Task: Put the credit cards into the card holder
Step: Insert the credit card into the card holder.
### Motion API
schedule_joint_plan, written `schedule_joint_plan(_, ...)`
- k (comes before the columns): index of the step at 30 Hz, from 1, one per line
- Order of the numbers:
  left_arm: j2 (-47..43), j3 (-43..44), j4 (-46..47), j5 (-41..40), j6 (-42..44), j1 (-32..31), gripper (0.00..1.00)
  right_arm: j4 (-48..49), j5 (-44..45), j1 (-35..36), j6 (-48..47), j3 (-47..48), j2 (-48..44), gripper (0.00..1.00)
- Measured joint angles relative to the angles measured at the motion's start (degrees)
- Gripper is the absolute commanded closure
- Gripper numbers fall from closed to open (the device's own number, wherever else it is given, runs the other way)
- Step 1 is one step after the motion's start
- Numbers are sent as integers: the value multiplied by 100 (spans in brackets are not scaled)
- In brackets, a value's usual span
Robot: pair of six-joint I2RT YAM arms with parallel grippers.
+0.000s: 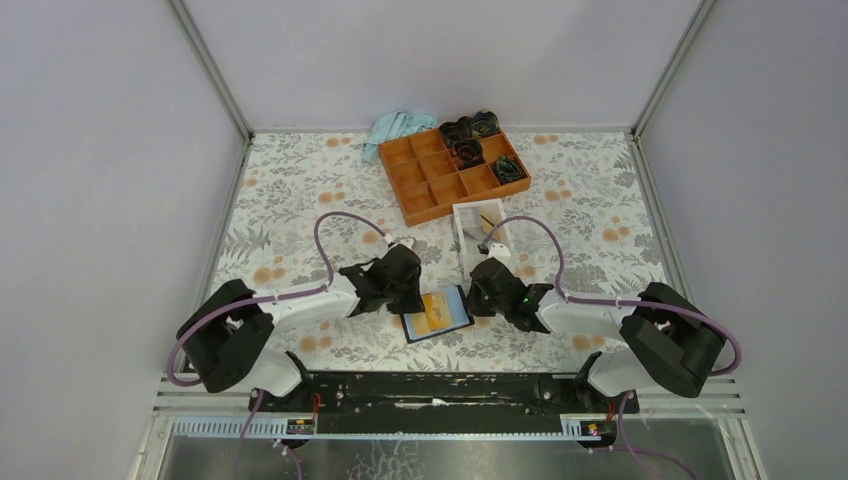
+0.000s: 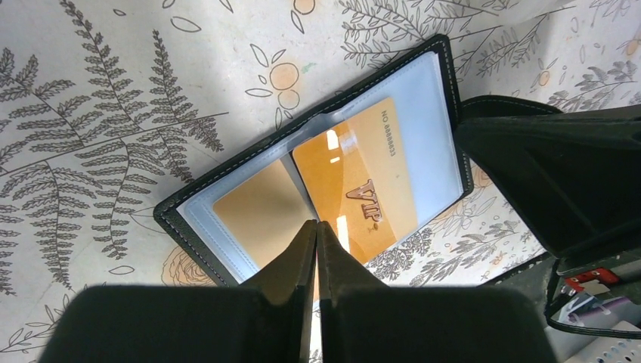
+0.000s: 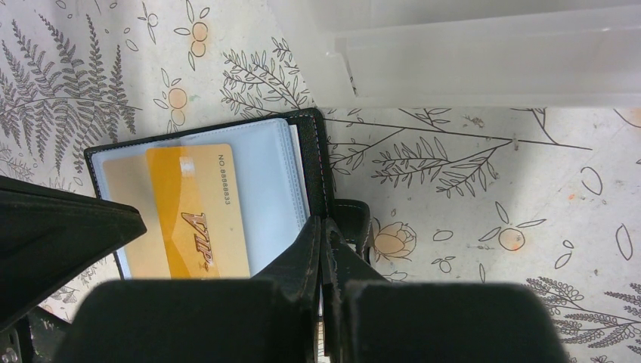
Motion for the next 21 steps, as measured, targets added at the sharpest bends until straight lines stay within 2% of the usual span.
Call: schedule_joint_plan(21, 201, 0, -42, -199, -20, -284, 96, 4, -13, 0, 0, -2, 2, 100)
